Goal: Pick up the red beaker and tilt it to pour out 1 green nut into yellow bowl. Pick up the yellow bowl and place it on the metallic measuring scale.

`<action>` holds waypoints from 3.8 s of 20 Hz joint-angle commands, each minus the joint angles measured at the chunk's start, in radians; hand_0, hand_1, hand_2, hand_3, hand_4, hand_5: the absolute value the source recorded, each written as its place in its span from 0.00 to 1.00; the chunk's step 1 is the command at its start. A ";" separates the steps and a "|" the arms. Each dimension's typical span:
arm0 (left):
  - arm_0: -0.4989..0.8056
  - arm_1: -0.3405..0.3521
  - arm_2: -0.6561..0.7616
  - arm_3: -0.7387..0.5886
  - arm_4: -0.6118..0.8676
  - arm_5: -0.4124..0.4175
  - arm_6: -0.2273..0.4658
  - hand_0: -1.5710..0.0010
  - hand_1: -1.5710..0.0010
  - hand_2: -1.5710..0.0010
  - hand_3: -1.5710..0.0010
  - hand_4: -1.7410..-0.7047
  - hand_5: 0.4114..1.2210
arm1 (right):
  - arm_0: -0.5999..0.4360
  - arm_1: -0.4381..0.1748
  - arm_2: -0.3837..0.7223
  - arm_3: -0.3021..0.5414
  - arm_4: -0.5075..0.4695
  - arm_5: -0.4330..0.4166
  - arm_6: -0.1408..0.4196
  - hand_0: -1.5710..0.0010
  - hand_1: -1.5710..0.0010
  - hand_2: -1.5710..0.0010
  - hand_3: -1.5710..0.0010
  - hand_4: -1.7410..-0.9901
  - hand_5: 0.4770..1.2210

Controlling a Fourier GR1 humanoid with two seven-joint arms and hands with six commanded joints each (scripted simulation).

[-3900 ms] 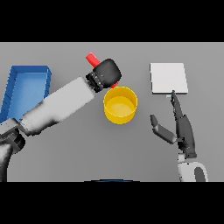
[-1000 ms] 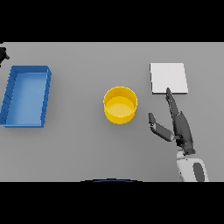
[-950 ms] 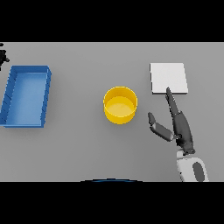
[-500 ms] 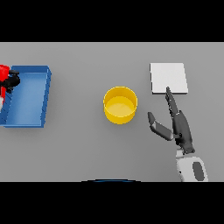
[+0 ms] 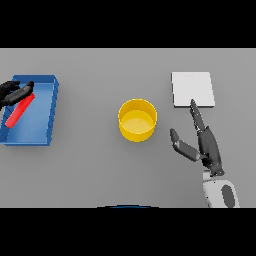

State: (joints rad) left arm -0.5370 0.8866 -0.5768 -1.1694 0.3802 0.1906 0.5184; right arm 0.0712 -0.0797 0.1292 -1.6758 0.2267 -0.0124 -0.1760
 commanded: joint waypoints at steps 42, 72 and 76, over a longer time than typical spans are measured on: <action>0.012 -0.021 0.047 0.006 0.003 0.073 -0.151 1.00 1.00 1.00 1.00 0.99 0.34 | -0.756 -0.279 0.596 0.488 0.696 0.510 -0.026 1.00 1.00 1.00 1.00 0.59 0.37; 0.011 -0.009 0.043 -0.004 0.000 0.063 -0.146 1.00 1.00 1.00 1.00 0.99 0.34 | -0.752 -0.390 0.436 0.315 0.609 0.570 0.038 0.00 0.00 0.07 0.25 0.00 1.00; 0.017 -0.002 0.046 -0.026 0.003 0.074 -0.136 1.00 1.00 1.00 1.00 0.98 0.34 | -0.726 -0.418 0.418 0.287 0.610 0.567 0.038 0.01 0.00 0.03 0.26 0.00 1.00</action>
State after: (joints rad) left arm -0.5203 0.8848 -0.5305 -1.1957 0.3834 0.2645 0.3808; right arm -0.6552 -0.4980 0.5477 -1.3881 0.8370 0.5547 -0.1374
